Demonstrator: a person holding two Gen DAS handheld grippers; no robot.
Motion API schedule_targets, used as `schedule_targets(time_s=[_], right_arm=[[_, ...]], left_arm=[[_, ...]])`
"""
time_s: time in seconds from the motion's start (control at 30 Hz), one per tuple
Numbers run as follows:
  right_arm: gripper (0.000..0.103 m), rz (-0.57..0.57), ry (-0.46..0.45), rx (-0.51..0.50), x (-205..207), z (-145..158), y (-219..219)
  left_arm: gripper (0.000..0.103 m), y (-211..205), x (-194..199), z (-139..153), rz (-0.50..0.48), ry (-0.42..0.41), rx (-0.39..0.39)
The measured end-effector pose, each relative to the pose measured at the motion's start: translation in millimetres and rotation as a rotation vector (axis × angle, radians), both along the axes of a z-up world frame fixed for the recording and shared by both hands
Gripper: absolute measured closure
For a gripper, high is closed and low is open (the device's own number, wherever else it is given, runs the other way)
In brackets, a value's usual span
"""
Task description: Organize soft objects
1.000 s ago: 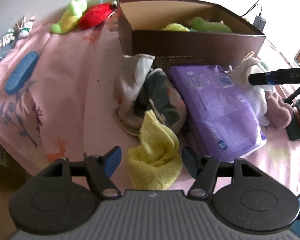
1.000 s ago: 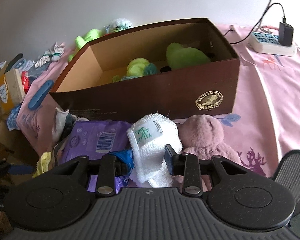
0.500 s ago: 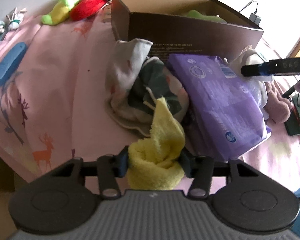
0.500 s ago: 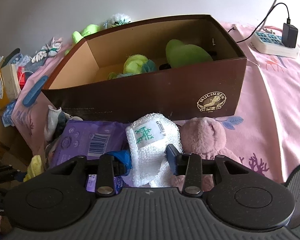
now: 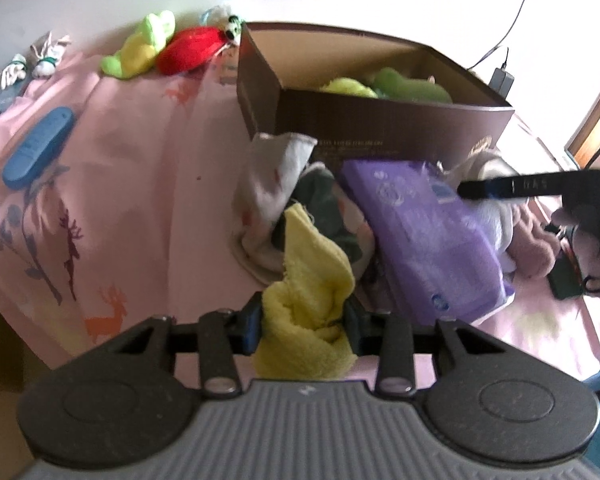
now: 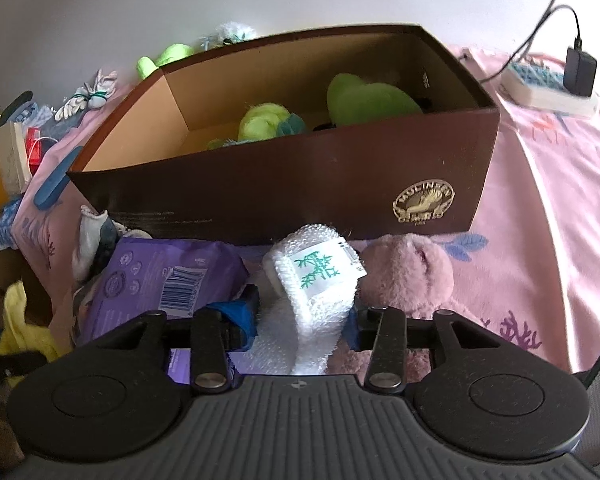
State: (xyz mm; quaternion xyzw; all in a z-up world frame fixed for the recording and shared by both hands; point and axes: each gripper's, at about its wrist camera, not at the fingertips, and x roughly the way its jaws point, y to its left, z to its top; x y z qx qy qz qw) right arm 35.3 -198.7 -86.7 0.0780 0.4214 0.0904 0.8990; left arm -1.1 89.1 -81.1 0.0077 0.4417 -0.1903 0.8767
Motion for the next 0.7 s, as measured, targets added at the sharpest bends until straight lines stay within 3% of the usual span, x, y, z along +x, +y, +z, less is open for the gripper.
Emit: schedule_targets(time_s=[0.3,0.7], right_arm=[[0.102,0.003,-0.066,-0.021,-14,13,-4],[0.103,-0.053,-0.137,0.02,-50,32,-13]], left_arm=[[0.064,-8,-4,19,-0.012,-0.05,-0.017],[0.064,-18,-12,40,-0.059,-0.1,-0.055]])
